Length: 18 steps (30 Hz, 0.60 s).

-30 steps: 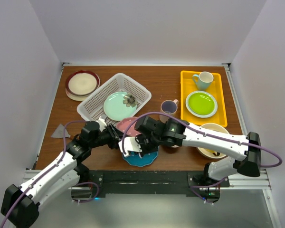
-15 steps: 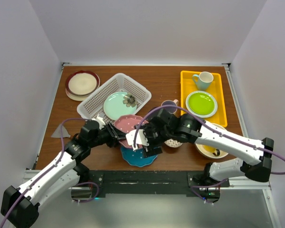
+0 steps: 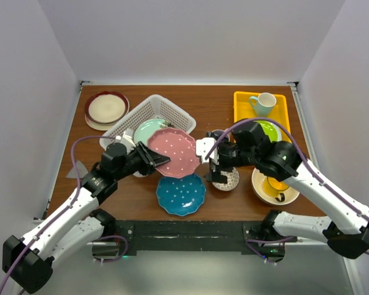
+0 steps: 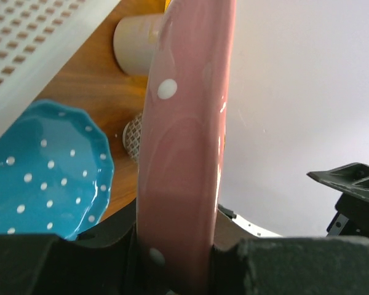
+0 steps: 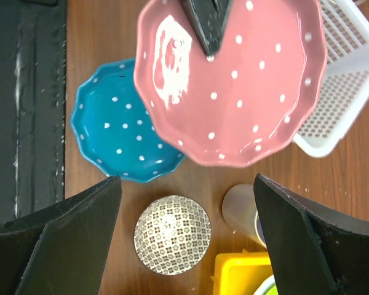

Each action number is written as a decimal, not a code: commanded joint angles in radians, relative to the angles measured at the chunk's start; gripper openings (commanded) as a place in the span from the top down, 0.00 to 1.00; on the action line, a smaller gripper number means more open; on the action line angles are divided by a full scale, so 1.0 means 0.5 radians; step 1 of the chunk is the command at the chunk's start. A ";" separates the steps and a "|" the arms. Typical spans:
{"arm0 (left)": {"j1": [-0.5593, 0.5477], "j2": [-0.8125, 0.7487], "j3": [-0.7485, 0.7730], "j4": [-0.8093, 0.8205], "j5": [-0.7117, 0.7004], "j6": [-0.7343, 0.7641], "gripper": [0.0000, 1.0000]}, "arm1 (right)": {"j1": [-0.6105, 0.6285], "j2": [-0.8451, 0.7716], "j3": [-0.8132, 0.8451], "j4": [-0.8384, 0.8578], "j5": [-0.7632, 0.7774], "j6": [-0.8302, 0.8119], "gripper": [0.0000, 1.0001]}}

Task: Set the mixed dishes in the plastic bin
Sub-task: Pick up the plate at the center of the board, then place the plate in the plastic bin.

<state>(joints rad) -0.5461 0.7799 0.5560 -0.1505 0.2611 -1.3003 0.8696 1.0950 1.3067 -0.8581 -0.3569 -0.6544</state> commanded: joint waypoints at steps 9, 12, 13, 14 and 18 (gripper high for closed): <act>0.258 0.045 0.287 0.326 0.011 0.348 1.00 | -0.251 -0.211 -0.220 0.308 0.128 0.296 0.03; 0.313 0.045 0.317 0.304 0.033 0.416 1.00 | -0.282 -0.223 -0.230 0.342 0.164 0.318 0.02; 0.322 0.051 0.336 0.304 0.018 0.437 1.00 | -0.288 -0.223 -0.230 0.351 0.177 0.327 0.02; 0.334 0.051 0.354 0.234 0.006 0.468 1.00 | -0.288 -0.220 -0.242 0.360 0.183 0.330 0.02; 0.340 0.045 0.394 0.230 -0.025 0.465 1.00 | -0.294 -0.233 -0.282 0.418 0.204 0.355 0.02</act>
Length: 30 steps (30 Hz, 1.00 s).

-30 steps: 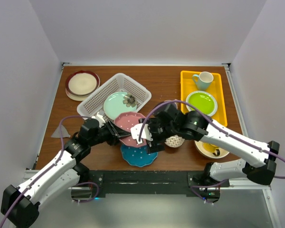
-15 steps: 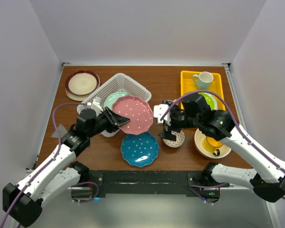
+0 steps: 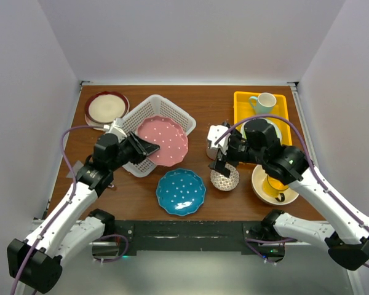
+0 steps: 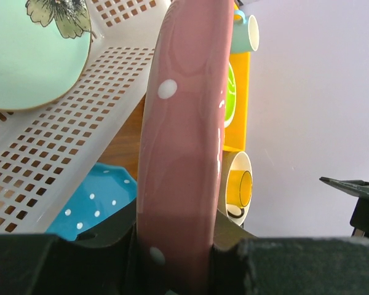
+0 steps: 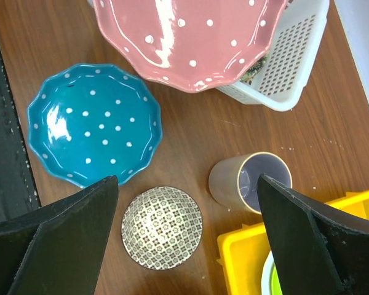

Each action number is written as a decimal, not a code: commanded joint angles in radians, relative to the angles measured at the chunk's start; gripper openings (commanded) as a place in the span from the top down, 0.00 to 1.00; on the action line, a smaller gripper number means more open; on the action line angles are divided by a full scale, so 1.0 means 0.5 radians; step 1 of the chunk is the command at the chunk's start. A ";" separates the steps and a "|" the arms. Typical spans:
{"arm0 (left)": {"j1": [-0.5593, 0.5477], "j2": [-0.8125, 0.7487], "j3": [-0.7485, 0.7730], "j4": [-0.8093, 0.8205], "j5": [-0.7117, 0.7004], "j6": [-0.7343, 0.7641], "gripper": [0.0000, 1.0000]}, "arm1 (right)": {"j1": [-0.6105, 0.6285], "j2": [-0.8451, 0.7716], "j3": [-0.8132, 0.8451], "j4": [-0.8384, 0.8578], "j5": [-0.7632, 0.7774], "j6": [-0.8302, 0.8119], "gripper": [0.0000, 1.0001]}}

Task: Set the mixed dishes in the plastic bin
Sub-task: Place the plate in the plastic bin.

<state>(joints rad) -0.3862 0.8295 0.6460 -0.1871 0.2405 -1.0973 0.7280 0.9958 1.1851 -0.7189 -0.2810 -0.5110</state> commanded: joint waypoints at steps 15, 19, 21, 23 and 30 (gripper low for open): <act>0.110 -0.027 0.383 0.150 -0.159 0.305 1.00 | -0.140 -0.056 -0.189 0.312 0.114 0.197 0.02; 0.165 0.001 0.389 0.169 -0.177 0.348 1.00 | -0.152 -0.037 -0.198 0.315 0.111 0.197 0.02; 0.186 0.019 0.380 0.218 -0.174 0.351 1.00 | -0.155 -0.031 -0.201 0.318 0.111 0.194 0.02; 0.217 0.041 0.353 0.285 -0.162 0.332 1.00 | -0.164 -0.025 -0.210 0.327 0.117 0.191 0.02; 0.355 0.108 0.224 0.558 -0.012 0.231 1.00 | -0.226 -0.007 -0.235 0.339 0.093 0.203 0.02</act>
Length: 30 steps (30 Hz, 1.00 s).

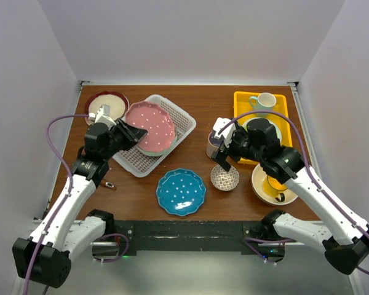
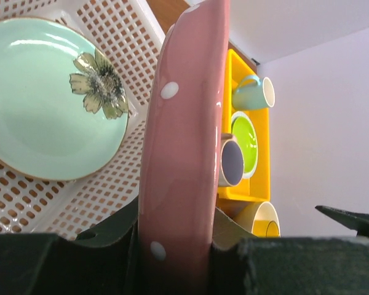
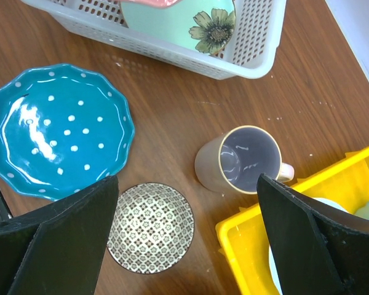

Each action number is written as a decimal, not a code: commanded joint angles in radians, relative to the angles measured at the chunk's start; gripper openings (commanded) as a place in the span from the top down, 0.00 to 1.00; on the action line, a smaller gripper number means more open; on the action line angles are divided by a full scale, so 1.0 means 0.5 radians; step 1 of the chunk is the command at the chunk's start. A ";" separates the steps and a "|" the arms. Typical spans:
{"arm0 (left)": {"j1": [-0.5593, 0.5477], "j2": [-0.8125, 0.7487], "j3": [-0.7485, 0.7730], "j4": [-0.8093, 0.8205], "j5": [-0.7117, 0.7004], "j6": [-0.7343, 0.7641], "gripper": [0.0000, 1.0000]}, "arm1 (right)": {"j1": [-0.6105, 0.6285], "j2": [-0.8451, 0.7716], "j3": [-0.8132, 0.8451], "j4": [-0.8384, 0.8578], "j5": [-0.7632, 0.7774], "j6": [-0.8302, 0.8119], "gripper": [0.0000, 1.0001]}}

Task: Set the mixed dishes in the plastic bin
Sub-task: Place the plate in the plastic bin.

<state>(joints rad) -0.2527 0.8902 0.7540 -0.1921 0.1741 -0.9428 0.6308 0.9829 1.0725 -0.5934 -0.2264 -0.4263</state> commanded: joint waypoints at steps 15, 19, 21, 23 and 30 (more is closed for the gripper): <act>0.288 0.345 -0.143 1.025 0.268 -0.188 1.00 | -0.083 0.062 -0.013 0.088 -0.050 0.040 0.02; 0.288 0.557 -0.155 1.206 0.278 -0.250 1.00 | -0.090 0.065 -0.013 0.082 -0.063 0.040 0.02; 0.285 0.631 -0.149 1.283 0.262 -0.265 1.00 | -0.093 0.068 -0.010 0.082 -0.066 0.040 0.02; 0.282 0.732 -0.152 1.353 0.268 -0.289 1.00 | -0.090 0.068 -0.007 0.079 -0.069 0.037 0.02; 0.223 0.965 -0.155 1.464 0.275 -0.280 1.00 | -0.099 0.071 -0.007 0.076 -0.069 0.030 0.02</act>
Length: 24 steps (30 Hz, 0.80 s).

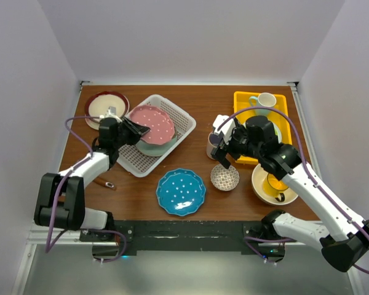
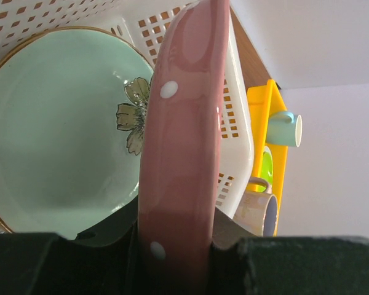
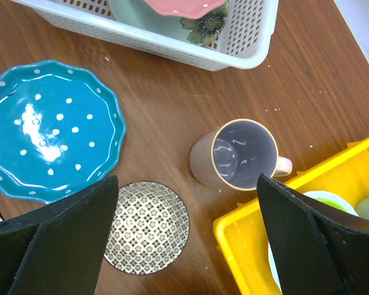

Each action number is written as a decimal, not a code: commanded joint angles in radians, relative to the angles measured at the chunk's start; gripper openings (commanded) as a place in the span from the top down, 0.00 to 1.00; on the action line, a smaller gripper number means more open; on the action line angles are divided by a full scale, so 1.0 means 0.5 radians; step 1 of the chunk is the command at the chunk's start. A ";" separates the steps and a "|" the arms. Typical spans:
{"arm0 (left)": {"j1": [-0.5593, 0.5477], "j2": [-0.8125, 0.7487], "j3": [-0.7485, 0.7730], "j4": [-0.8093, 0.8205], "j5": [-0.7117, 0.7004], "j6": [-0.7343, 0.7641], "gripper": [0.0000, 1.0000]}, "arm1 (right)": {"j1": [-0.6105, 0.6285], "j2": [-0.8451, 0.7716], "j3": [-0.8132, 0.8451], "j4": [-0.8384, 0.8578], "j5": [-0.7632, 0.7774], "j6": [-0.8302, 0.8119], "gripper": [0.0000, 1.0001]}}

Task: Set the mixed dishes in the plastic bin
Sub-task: Place the plate in the plastic bin.

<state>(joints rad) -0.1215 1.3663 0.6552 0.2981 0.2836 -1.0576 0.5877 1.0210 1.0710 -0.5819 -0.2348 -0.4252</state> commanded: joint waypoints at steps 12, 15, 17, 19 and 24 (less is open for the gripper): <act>-0.082 0.274 0.000 0.612 0.056 -0.051 1.00 | -0.028 0.004 -0.007 0.047 -0.058 0.025 0.02; -0.085 0.314 -0.003 0.622 0.059 -0.042 1.00 | -0.031 0.010 -0.007 0.047 -0.061 0.025 0.02; -0.085 0.329 -0.003 0.619 0.062 -0.038 1.00 | -0.028 0.010 -0.007 0.050 -0.064 0.025 0.02; -0.085 0.351 0.003 0.606 0.071 -0.029 0.99 | -0.031 0.010 -0.007 0.050 -0.061 0.022 0.02; -0.085 0.409 0.012 0.539 0.089 -0.005 0.91 | -0.034 0.013 -0.007 0.047 -0.067 0.022 0.02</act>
<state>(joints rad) -0.1581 1.5723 0.6392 0.4267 0.2844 -1.0630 0.5755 1.0275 1.0710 -0.5819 -0.2527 -0.4255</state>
